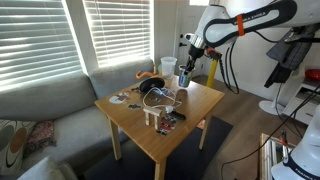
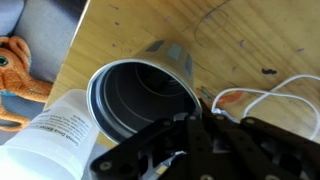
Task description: Lay down the silver cup, then move the transparent cup
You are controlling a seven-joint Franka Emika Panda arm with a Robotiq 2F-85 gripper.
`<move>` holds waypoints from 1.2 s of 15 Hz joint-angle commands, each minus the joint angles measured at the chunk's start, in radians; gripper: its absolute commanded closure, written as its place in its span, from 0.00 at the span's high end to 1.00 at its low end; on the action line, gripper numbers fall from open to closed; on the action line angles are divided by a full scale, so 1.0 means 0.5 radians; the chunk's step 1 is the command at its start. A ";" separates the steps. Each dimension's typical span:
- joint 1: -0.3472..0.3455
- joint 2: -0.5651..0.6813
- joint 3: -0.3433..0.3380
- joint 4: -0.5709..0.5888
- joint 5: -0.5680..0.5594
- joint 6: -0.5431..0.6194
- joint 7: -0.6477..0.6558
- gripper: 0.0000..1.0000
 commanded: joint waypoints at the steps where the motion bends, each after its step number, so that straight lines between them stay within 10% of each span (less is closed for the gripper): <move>1: -0.004 -0.194 -0.029 -0.022 0.402 -0.239 -0.146 0.01; 10: -0.024 -0.101 -0.212 -0.014 1.399 -0.649 -0.367 0.01; 18: -0.056 0.187 -0.100 -0.039 2.278 -0.632 -0.566 0.01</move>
